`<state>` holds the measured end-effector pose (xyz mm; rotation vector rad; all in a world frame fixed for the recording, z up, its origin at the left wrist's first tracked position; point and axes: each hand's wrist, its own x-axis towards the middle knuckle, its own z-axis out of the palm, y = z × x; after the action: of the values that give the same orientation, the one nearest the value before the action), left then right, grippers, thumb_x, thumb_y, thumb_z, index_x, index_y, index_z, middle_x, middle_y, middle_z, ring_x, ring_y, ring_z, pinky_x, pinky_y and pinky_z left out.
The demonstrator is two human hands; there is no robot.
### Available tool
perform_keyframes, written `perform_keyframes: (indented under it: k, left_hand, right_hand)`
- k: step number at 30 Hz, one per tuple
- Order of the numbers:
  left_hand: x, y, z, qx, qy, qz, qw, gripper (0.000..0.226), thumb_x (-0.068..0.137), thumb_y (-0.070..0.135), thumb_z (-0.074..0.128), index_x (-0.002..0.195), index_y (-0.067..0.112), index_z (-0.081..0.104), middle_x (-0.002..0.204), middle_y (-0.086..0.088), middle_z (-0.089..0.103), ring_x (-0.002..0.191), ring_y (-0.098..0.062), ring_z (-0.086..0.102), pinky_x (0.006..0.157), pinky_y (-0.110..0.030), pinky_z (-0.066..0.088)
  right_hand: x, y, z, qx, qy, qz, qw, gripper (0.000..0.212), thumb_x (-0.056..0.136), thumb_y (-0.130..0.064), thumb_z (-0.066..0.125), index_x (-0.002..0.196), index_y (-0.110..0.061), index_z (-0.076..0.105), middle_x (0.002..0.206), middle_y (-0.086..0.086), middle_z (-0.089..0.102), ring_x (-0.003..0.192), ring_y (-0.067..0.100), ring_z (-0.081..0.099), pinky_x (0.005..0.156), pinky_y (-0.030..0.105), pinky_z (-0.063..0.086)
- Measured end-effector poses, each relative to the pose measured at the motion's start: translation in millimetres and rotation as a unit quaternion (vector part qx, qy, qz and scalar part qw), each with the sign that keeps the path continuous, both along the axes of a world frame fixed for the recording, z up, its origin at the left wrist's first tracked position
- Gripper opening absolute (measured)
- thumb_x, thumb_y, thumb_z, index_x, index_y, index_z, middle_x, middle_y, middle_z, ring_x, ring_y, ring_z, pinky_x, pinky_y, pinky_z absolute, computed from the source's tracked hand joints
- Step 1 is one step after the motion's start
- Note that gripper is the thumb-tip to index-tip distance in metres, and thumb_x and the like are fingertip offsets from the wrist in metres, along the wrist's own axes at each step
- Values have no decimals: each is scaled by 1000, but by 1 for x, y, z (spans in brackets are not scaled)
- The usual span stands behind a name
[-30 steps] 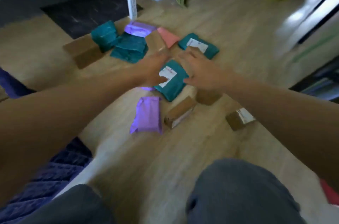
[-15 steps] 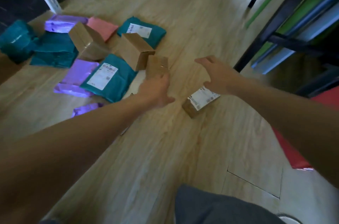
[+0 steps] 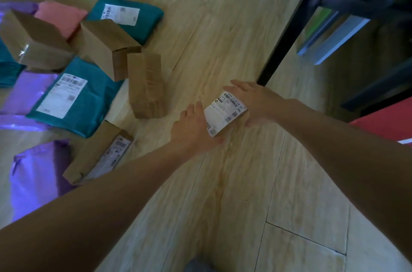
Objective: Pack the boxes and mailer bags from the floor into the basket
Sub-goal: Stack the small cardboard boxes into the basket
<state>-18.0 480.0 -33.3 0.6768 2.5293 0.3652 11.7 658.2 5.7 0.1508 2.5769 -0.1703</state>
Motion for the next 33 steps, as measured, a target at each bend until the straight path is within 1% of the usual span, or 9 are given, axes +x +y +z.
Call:
perform_keyframes:
  k: [4, 6, 11, 14, 17, 21, 25, 30, 33]
  left_hand:
    - [2, 10, -13, -29, 52, -1, 998, 109, 62, 63, 73, 141, 9, 20, 136, -7, 37, 125, -25, 40, 95, -40, 41]
    - [3, 12, -16, -36, 52, -3, 998, 105, 64, 59, 74, 139, 9, 22, 132, -6, 39, 123, -25, 41, 94, -39, 41]
    - [1, 10, -23, -29, 34, -12, 999, 87, 68, 44, 75, 132, 11, 27, 125, -5, 41, 116, -24, 44, 86, -37, 42]
    - [0, 3, -22, -12, 14, -14, 1000, 85, 65, 44, 78, 128, 12, 31, 123, -3, 42, 112, -22, 44, 80, -36, 43]
    - [-2, -6, -14, 7, -4, -27, 1000, 87, 63, 52, 77, 128, 14, 32, 122, -1, 44, 110, -21, 45, 82, -39, 47]
    - [-5, -21, 10, 17, -7, -60, 998, 92, 63, 46, 78, 134, 14, 30, 123, -3, 44, 111, -22, 46, 86, -40, 47]
    - [-6, -41, 43, 34, 6, -71, 997, 92, 66, 40, 79, 137, 15, 28, 127, -4, 42, 115, -23, 44, 89, -35, 44]
    - [-4, -79, 99, 39, 29, -61, 997, 97, 65, 47, 79, 140, 18, 25, 133, -4, 39, 119, -23, 43, 91, -35, 43]
    - [-2, -110, 136, 45, 63, -57, 995, 98, 64, 46, 80, 140, 17, 26, 134, -4, 39, 122, -23, 41, 91, -33, 41]
  right_hand:
    - [-1, 4, -25, 27, 22, 55, 998, 100, 79, -17, 73, 152, -25, 5, 161, -1, -3, 146, 25, 8, 111, 47, 31]
    - [-1, 3, -31, 15, 27, 59, 998, 95, 81, -14, 70, 153, -24, 7, 161, -2, -2, 147, 24, 7, 112, 46, 28]
    - [-6, 0, -40, 16, 43, 89, 995, 100, 78, -14, 74, 152, -23, 7, 161, -1, 4, 147, 23, 7, 113, 44, 24]
    - [-5, -1, -40, 24, 55, 103, 993, 96, 78, -21, 75, 150, -21, 13, 157, 0, 18, 146, 22, 13, 113, 44, 24]
    - [1, -6, -33, 9, 58, 97, 994, 94, 75, -41, 75, 148, -19, 20, 151, 0, 29, 142, 21, 23, 111, 43, 28]
    - [12, -18, -11, -22, 74, 76, 994, 95, 73, -44, 75, 148, -19, 22, 150, 1, 31, 140, 22, 26, 111, 45, 28]
    - [17, -36, 23, -44, 93, 66, 992, 97, 71, -46, 77, 148, -19, 24, 147, 2, 33, 136, 23, 30, 107, 44, 32]
    - [21, -69, 81, -55, 122, 78, 988, 98, 68, -49, 78, 146, -19, 26, 140, 3, 34, 128, 23, 36, 104, 42, 37]
    - [18, -96, 118, -44, 134, 93, 986, 97, 67, -52, 78, 144, -20, 27, 137, 3, 35, 124, 23, 38, 104, 42, 37]
